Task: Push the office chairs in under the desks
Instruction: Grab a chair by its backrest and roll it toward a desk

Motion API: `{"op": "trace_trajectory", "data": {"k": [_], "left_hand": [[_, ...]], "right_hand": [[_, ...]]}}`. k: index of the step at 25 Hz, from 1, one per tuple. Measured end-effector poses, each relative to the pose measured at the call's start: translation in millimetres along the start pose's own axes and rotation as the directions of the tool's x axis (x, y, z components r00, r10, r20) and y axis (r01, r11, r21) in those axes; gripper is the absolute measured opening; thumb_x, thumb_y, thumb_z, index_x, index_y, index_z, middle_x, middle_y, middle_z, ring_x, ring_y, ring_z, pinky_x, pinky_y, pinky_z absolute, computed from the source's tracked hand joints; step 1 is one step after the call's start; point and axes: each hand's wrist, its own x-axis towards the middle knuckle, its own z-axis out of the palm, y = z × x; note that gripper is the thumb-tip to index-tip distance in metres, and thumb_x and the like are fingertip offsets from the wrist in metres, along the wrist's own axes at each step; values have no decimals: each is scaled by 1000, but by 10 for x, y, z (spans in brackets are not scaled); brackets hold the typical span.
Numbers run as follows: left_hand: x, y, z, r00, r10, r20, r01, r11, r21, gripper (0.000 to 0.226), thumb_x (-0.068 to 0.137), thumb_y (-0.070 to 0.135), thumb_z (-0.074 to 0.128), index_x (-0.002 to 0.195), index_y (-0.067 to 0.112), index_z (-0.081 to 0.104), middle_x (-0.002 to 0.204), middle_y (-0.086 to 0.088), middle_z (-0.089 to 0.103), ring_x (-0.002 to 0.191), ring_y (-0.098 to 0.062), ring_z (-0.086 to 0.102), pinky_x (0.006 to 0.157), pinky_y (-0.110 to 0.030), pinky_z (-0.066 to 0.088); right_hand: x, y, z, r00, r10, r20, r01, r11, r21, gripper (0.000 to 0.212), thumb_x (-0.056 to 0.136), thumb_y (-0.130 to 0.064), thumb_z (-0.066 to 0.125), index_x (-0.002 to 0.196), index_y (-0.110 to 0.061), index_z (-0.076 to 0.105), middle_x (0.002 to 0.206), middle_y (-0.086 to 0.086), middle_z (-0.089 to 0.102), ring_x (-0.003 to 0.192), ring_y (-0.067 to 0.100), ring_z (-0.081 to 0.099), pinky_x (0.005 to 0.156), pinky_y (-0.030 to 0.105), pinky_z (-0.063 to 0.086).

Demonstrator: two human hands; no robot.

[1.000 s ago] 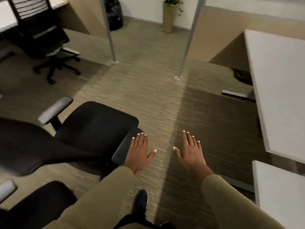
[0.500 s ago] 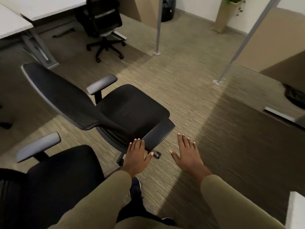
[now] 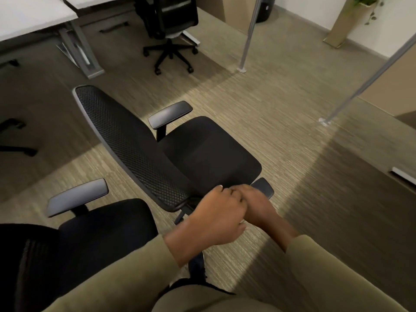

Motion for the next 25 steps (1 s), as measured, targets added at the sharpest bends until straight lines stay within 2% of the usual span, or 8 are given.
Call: {"op": "trace_trajectory", "data": {"k": [2, 4, 8, 12, 15, 18, 20, 25], "left_hand": [[-123, -283, -268, 999, -18, -49, 15, 998, -55, 48, 100, 51, 46, 128, 15, 59, 125, -8, 62, 111, -24, 58, 101, -41, 40], [-281, -641, -474, 993, -58, -103, 50, 995, -84, 46, 99, 56, 41, 118, 20, 63, 112, -3, 63, 102, -21, 60, 96, -38, 43], [-610, -1353, -537, 969, -150, -198, 136, 987, -83, 63, 97, 65, 20, 97, 23, 68, 95, 3, 63, 93, -19, 62, 91, -37, 44], [-905, -1874, -253, 927, -152, -344, 97, 980, -172, 56, 102, 51, 31, 98, 17, 75, 98, -1, 73, 97, -24, 69, 100, -45, 45], [-929, -2046, -42, 842, -126, -525, 40, 984, -172, 46, 98, 37, 40, 96, 10, 77, 99, -8, 76, 92, -29, 72, 92, -50, 49], [-802, -2076, 34, 762, -112, -638, 6, 986, -166, 45, 92, 38, 41, 87, 9, 76, 90, -9, 75, 81, -31, 71, 81, -47, 51], [-701, -2093, 29, 719, -113, -685, -20, 983, -183, 47, 91, 40, 40, 83, 8, 74, 86, -10, 74, 75, -31, 70, 76, -46, 51], [-424, -2121, -52, 675, -107, -730, -59, 978, -198, 52, 91, 45, 39, 75, 6, 70, 77, -10, 70, 68, -33, 67, 67, -45, 51]], "right_hand": [[-2, -349, -116, 992, -88, -93, 100, 986, 133, 39, 88, -44, 45, 116, -24, 62, 112, -9, 63, 104, 14, 61, 79, 26, 42], [-31, -696, -223, 957, -204, -204, 251, 939, 236, 33, 89, -44, 46, 112, -26, 60, 104, -13, 60, 94, 11, 60, 75, 27, 43], [-48, -1295, -379, 905, -336, -260, 400, 879, 259, 34, 101, -43, 48, 132, -29, 52, 123, -13, 60, 110, 3, 58, 88, 22, 46], [38, -1700, -422, 913, -369, -174, 404, 875, 266, 54, 99, -59, 44, 143, -30, 41, 133, -13, 52, 113, 1, 54, 88, 23, 48], [141, -1880, -375, 922, -372, -110, 388, 894, 226, 71, 94, -69, 45, 150, -27, 31, 144, -12, 43, 124, 3, 49, 95, 31, 51], [244, -1952, -323, 934, -352, -57, 353, 891, 285, 83, 91, -62, 59, 155, -22, 24, 154, -7, 35, 139, 8, 38, 108, 38, 44], [307, -1921, -346, 953, -298, -52, 296, 879, 375, 85, 88, -52, 67, 155, -24, 23, 154, -8, 36, 141, 6, 36, 111, 36, 41], [415, -1749, -507, 972, -235, -31, 222, 857, 465, 75, 80, -45, 74, 144, -43, 34, 130, -22, 52, 119, -6, 52, 92, 18, 49]]}}
